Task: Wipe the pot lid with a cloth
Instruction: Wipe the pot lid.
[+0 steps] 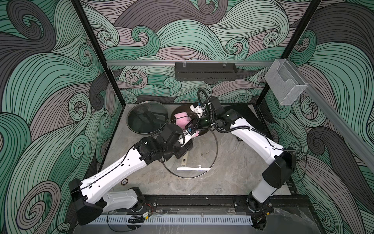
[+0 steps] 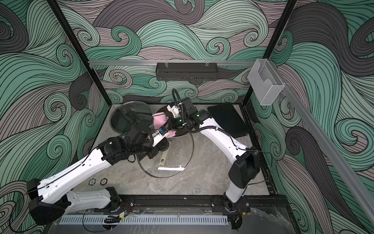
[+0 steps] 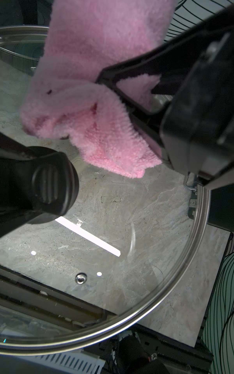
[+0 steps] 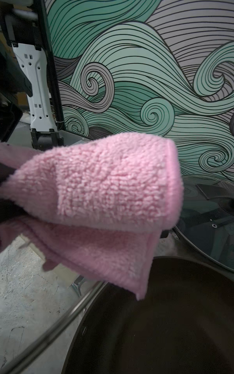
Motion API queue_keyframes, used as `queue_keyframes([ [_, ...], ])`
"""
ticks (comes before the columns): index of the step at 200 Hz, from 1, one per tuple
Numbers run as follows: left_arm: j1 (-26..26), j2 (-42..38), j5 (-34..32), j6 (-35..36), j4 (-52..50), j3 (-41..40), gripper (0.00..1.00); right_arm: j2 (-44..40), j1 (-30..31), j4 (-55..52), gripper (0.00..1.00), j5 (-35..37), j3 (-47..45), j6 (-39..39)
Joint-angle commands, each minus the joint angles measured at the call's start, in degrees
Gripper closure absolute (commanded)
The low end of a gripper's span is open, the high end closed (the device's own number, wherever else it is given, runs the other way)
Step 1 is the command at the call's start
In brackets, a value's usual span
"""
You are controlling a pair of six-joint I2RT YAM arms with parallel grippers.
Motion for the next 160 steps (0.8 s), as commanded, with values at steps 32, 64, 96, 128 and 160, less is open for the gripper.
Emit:
queue_keyframes([
  [32, -0.50, -5.02, 2.05, 6.43, 15.10, 2.77, 1.00, 3.45, 2.04, -7.25, 1.00, -4.37, 1.60, -4.89],
  [64, -0.52, -5.43, 1.12, 6.10, 15.70, 2.27, 1.00, 3.30, 1.38, -7.47, 1.00, -2.00, 1.82, -4.55],
  [96, -0.47, -4.21, -5.65, 3.73, 13.03, 4.05, 1.00, -0.31, -2.47, -4.60, 1.00, 0.88, -0.66, -1.22],
  [128, -0.54, -2.43, -14.45, 0.55, 12.14, 5.84, 1.00, -6.85, -5.51, -3.41, 1.00, 4.79, -4.18, 0.15],
  [160, -0.54, -1.02, -18.18, -1.17, 12.39, 7.54, 1.00, -13.97, -6.94, -0.71, 1.00, 6.73, -10.22, 2.95],
])
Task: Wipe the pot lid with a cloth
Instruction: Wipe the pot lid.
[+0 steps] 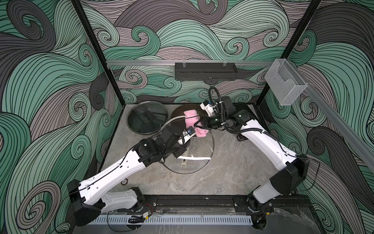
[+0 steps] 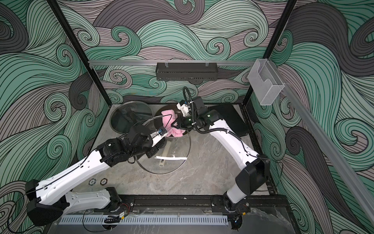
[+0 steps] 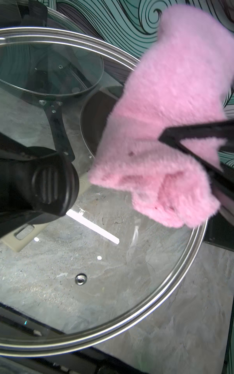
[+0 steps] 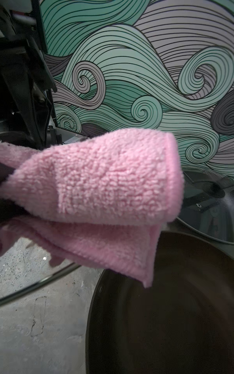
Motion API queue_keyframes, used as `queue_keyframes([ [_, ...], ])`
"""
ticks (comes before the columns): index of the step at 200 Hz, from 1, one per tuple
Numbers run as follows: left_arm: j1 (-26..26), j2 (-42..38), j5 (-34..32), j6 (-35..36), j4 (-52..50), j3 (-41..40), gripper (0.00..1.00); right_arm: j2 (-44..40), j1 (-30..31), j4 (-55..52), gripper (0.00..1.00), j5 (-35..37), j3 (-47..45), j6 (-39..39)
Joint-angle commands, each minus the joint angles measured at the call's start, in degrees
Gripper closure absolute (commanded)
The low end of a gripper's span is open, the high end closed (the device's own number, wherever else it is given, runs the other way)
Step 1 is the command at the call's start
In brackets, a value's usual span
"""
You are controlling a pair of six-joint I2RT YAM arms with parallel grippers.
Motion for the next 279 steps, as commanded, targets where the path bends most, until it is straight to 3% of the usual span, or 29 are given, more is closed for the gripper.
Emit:
queue_keyframes([
  [1, 0.07, -0.86, -7.48, -2.65, 11.20, 7.12, 1.00, -4.58, -0.49, 0.50, 1.00, 4.10, -4.06, 2.64],
  [45, 0.21, 0.45, -12.08, -5.09, 11.89, 10.22, 1.00, -14.55, 0.44, 8.41, 1.00, 2.64, -17.82, 9.30],
  [90, 0.29, 2.74, -15.77, -7.54, 11.36, 13.16, 1.00, -17.45, 11.10, 10.13, 1.00, 8.96, -23.58, 12.40],
  [174, 0.37, 7.08, -21.04, -22.03, 11.11, 18.11, 1.00, -10.81, 23.32, 26.89, 1.00, 16.30, -25.15, 17.44],
  [279, 0.38, 5.55, -25.81, -32.59, 12.44, 15.59, 1.00, -3.49, 28.20, 44.14, 1.00, 24.18, -24.97, 23.88],
])
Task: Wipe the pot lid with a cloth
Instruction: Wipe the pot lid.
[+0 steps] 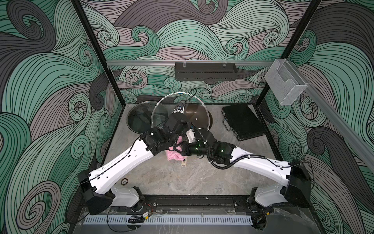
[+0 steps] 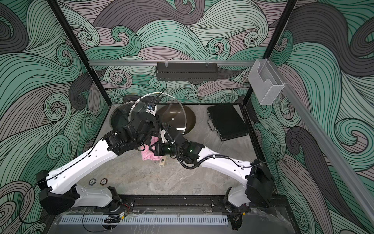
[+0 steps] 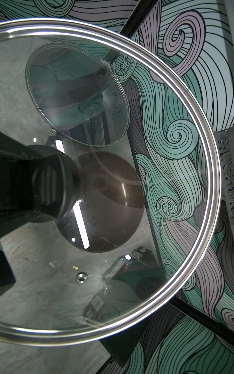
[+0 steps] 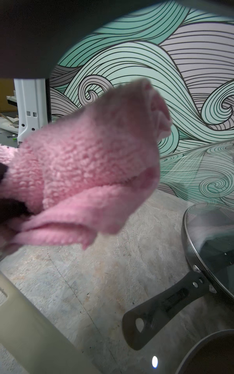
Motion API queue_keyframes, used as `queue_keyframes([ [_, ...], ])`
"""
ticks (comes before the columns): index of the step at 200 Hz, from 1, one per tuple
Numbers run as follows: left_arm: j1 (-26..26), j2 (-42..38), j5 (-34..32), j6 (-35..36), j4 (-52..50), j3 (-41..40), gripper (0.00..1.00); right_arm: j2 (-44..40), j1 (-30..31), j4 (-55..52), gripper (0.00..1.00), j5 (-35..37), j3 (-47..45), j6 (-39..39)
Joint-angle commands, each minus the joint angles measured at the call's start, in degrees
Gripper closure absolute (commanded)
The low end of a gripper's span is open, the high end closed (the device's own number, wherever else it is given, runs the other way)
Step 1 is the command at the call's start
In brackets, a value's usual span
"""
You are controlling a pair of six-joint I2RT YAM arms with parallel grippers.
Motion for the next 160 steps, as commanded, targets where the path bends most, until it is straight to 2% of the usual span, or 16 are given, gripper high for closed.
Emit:
queue_keyframes([
  [1, -0.30, -3.58, -2.48, -3.96, 9.24, 2.97, 1.00, 1.22, 0.69, 6.34, 1.00, 5.36, 0.07, 3.05],
  [22, -0.32, -4.03, -2.44, -3.82, 9.53, 2.30, 1.00, 0.82, 0.73, 9.89, 1.00, 7.01, -2.05, 4.38],
  [52, -0.25, -4.55, -1.12, -0.49, 8.33, 2.04, 1.00, -2.03, 0.21, 2.47, 1.00, 9.68, -1.40, 1.88],
  [73, -0.21, -5.32, 0.29, 1.70, 6.53, 1.49, 1.00, -5.63, -2.23, -2.21, 1.00, 9.44, -2.59, 1.43],
  [116, -0.19, -8.21, 9.04, 7.13, 5.98, -1.73, 1.00, -14.10, -11.69, -10.21, 1.00, 5.30, -4.32, -1.72],
  [160, -0.16, -9.34, 17.33, 10.31, 5.32, -1.92, 1.00, -14.27, -23.78, -14.19, 1.00, -4.72, 0.99, -6.73],
])
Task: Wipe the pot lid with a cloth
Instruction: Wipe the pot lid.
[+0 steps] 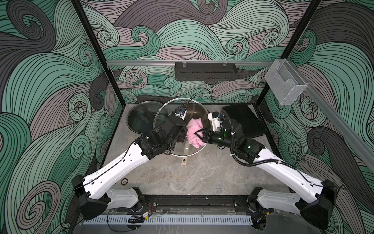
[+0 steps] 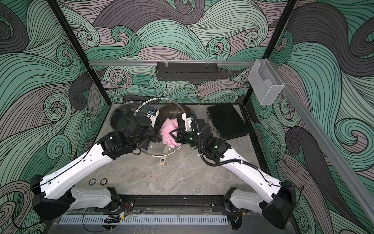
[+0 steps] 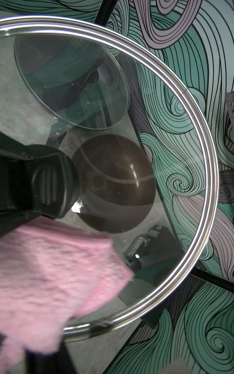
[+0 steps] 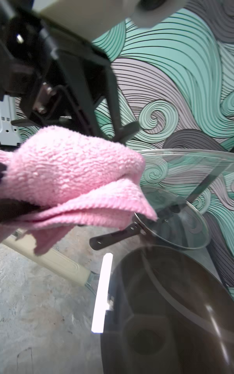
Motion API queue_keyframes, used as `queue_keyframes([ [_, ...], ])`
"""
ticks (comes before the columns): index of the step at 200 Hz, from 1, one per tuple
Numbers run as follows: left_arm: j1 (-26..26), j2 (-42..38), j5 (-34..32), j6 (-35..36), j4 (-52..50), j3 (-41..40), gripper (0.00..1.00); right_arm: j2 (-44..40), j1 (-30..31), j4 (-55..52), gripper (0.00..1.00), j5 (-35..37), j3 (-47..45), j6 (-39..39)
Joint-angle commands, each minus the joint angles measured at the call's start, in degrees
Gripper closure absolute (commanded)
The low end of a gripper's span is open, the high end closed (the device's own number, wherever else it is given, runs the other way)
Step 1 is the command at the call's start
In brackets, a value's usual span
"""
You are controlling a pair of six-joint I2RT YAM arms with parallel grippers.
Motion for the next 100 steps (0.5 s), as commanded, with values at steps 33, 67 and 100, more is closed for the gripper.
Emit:
queue_keyframes([
  [33, 1.20, -5.62, 5.66, -1.56, 5.96, 3.46, 1.00, -1.36, -18.22, 2.27, 1.00, -12.21, -0.55, -0.01],
  [67, 6.59, -6.01, 11.60, -8.55, 7.86, 4.06, 1.00, -5.84, -28.29, 2.98, 1.00, -16.18, -5.74, 0.81],
  [100, 11.11, -4.36, 19.11, -13.23, 11.77, 4.22, 1.00, -6.59, -30.52, 6.06, 1.00, -19.48, -10.76, 2.24],
])
